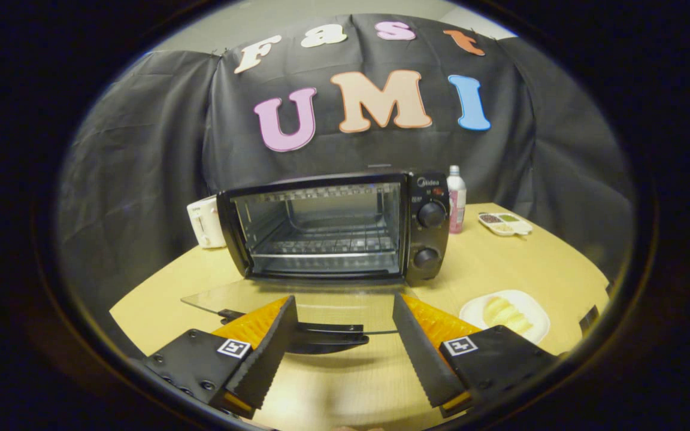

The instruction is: Open the toaster oven, put the food inside, and close the toaster oven door.

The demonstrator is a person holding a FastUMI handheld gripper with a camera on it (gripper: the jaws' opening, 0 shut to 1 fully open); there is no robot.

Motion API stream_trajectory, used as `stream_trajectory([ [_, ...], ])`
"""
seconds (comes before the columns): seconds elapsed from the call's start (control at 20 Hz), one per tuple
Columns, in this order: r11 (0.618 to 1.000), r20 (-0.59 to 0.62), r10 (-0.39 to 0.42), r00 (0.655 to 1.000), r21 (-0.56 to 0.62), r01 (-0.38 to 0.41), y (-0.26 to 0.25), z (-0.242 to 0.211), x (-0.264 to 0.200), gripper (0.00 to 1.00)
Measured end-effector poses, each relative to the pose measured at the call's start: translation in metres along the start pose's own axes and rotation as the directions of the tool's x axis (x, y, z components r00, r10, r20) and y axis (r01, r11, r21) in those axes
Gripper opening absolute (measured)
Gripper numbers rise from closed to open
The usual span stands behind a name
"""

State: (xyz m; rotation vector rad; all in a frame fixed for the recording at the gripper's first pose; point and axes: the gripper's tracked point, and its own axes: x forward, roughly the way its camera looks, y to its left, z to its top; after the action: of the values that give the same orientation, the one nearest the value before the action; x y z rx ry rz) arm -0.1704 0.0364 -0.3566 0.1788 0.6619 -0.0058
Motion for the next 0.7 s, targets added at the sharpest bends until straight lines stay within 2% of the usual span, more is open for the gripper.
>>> stream_trajectory([
  [0.3,1.000,-0.053,0.002,0.999,-0.025,-0.003,-0.007,-0.035,0.008,1.00],
  [0.7,0.999,-0.016,0.032,0.999,-0.032,-0.032,-0.007,-0.034,0.006,1.00],
])
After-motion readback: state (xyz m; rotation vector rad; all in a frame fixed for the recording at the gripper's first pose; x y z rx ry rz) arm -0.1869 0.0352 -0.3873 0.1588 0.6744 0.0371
